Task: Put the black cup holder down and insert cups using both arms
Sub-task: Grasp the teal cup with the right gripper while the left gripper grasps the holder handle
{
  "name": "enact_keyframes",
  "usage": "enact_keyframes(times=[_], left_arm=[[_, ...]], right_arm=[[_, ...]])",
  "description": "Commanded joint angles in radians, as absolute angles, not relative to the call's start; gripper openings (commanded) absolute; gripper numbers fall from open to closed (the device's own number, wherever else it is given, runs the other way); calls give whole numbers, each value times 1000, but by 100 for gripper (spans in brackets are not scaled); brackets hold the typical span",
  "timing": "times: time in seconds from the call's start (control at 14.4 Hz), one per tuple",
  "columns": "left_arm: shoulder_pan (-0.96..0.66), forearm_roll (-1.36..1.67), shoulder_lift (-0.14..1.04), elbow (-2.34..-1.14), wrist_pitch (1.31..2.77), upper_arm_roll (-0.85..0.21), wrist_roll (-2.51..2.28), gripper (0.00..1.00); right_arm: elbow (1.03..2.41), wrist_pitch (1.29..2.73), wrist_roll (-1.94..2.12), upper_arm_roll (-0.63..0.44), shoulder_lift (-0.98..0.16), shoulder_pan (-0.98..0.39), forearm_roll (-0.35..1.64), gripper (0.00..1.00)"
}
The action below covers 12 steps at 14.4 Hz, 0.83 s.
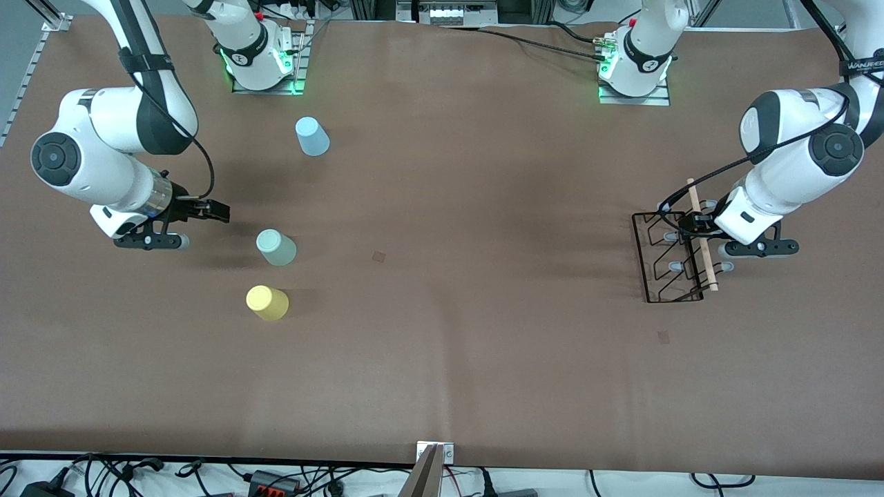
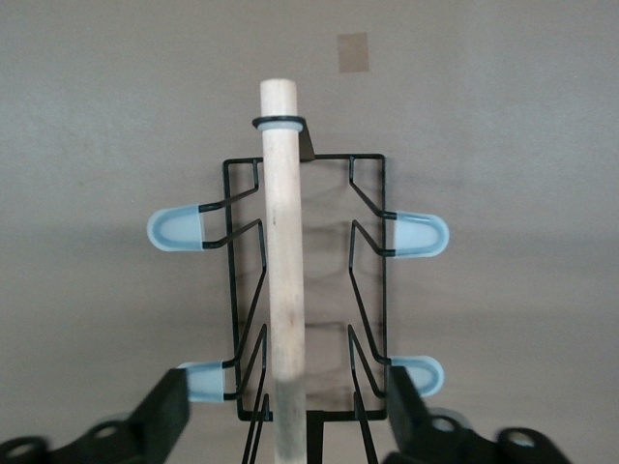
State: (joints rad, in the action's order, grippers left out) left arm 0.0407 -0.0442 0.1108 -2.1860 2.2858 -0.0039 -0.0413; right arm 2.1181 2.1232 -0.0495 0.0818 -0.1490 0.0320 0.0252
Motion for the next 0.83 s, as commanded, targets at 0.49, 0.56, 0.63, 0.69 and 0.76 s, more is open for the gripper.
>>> enact_keyframes(times=[0.49, 0.56, 0.63, 0.69, 0.76], left_arm=[[51, -64, 78, -2220, 2283, -14, -49, 9], [49, -64, 75, -2211, 2266, -14, -55, 6], [45, -64, 74, -2201, 2249, -14, -55, 3], [41, -64, 71, -2188, 2237, -15, -57, 2], [40, -64, 69, -2169, 2205, -15, -57, 1]], right_arm=[[2105, 2385, -196, 110, -268, -29, 40, 100], [2102, 2404, -234, 110, -276, -41, 40, 100], [2089, 2408, -271, 110, -281, -58, 40, 100], [2082, 2408, -302, 110, -282, -70, 40, 100], [2080, 2413, -322, 110, -287, -81, 40, 100]])
